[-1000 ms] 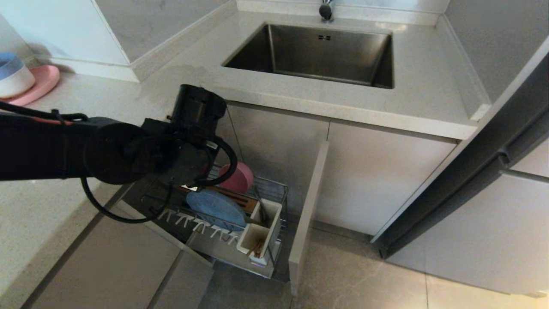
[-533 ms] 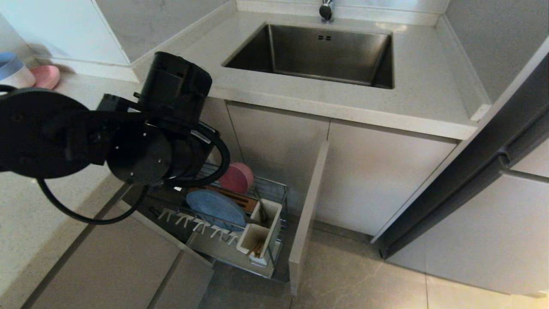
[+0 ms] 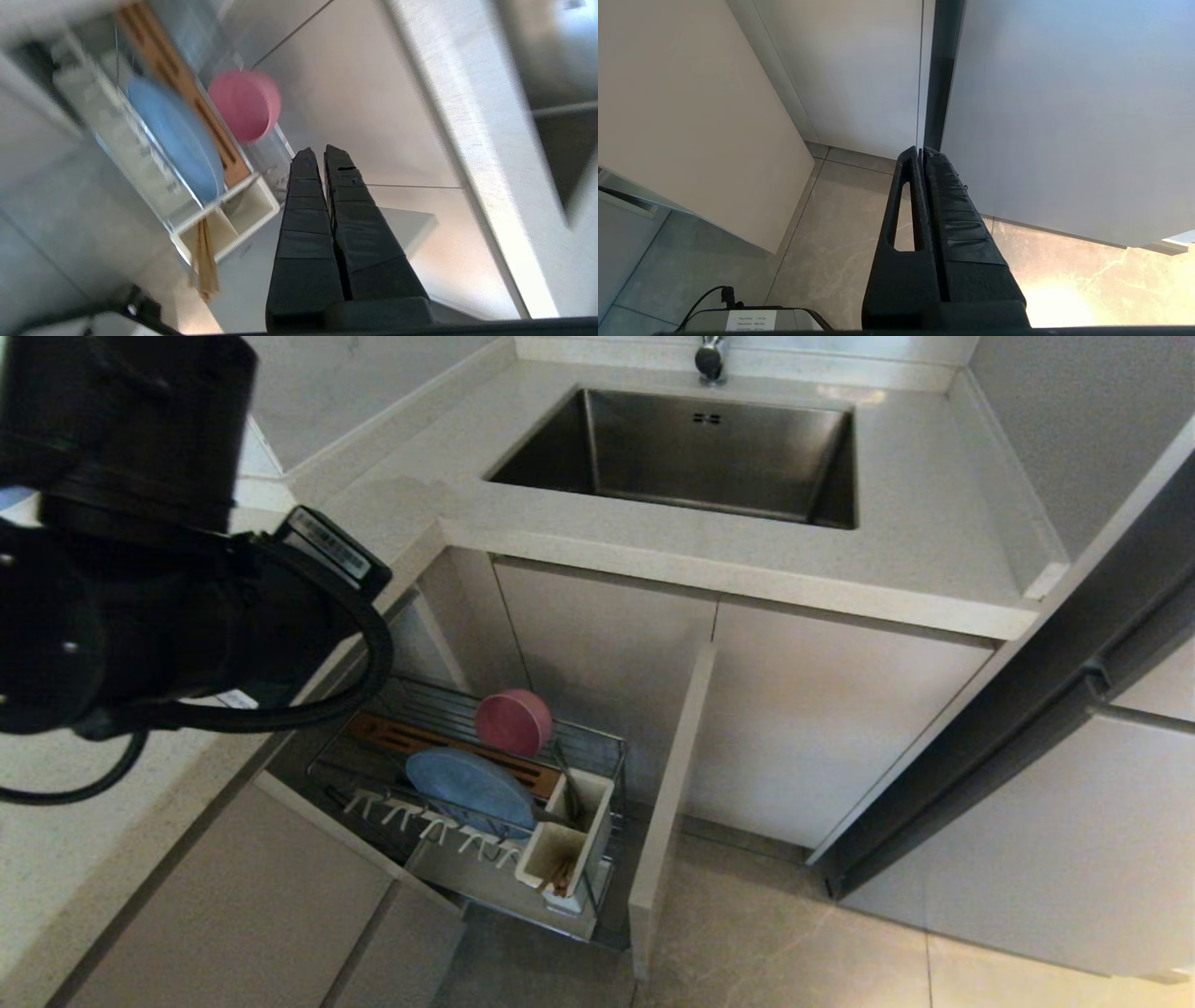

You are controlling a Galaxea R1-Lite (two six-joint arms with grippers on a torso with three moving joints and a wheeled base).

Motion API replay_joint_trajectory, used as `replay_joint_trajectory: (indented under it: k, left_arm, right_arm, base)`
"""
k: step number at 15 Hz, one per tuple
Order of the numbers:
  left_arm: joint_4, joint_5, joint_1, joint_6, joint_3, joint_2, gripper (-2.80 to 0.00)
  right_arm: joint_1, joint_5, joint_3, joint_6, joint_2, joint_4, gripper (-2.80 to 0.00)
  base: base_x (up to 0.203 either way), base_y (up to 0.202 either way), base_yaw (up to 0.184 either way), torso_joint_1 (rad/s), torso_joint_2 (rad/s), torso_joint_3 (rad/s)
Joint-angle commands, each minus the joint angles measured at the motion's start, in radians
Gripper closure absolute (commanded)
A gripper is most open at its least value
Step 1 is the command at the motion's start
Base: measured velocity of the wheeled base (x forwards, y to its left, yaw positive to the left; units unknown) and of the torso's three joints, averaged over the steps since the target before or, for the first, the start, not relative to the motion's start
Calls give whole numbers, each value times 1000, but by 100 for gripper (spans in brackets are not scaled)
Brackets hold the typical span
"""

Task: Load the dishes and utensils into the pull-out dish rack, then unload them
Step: Take the plate out of the cupboard

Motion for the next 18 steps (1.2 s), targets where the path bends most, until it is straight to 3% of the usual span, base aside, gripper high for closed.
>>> replay_joint_trajectory:
  k: [1,3,6,7,8,11,12,14,18]
  left_arm:
    - [0,3,0,47,1,-98,0]
    - [-2,-1,16,149,1,-179,0]
    - [-2,-14,108,290,4,-276,0]
    - [-2,-46,140,342,3,-314,0]
    - [-2,-100,173,397,3,-354,0]
    - [1,-371,340,575,10,-479,0]
    - [1,-435,391,613,15,-511,0]
    - [1,-533,486,660,33,-578,0]
    - [0,-693,585,761,151,-744,0]
  right_arm:
    - [0,0,0,0,1,0,0]
    - [0,0,0,0,1,0,0]
    - [0,0,0,0,2,0,0]
    - [0,0,0,0,0,0,0]
    - [0,0,0,0,1,0,0]
    - [0,0,0,0,0,0,0]
    - [0,0,0,0,0,0,0]
    - [0,0,0,0,0,0,0]
    - [0,0,0,0,0,0,0]
  base:
    - [0,0,0,0,0,0]
    - [0,0,0,0,0,0]
    - [0,0,0,0,0,0]
    - [0,0,0,0,0,0]
    - [0,0,0,0,0,0]
    - [0,0,0,0,0,0]
    - [0,0,0,0,0,0]
    - [0,0,0,0,0,0]
    - [0,0,0,0,0,0]
